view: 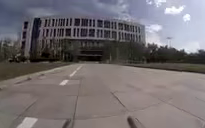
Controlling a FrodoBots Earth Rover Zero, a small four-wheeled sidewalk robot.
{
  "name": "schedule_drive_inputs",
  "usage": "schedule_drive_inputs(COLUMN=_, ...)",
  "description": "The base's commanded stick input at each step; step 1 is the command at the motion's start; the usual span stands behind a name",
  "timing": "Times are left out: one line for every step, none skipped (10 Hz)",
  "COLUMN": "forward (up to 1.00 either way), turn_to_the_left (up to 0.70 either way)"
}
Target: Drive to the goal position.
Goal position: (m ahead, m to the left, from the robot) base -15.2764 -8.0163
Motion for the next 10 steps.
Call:
schedule_drive_inputs(forward=0.7, turn_to_the_left=-0.35)
schedule_drive_inputs(forward=0.7, turn_to_the_left=-0.35)
schedule_drive_inputs(forward=0.7, turn_to_the_left=-0.35)
schedule_drive_inputs(forward=0.7, turn_to_the_left=-0.35)
schedule_drive_inputs(forward=0.7, turn_to_the_left=-0.35)
schedule_drive_inputs(forward=0.7, turn_to_the_left=-0.35)
schedule_drive_inputs(forward=0.7, turn_to_the_left=-0.35)
schedule_drive_inputs(forward=0.7, turn_to_the_left=-0.35)
schedule_drive_inputs(forward=0.7, turn_to_the_left=-0.35)
schedule_drive_inputs(forward=0.7, turn_to_the_left=-0.35)
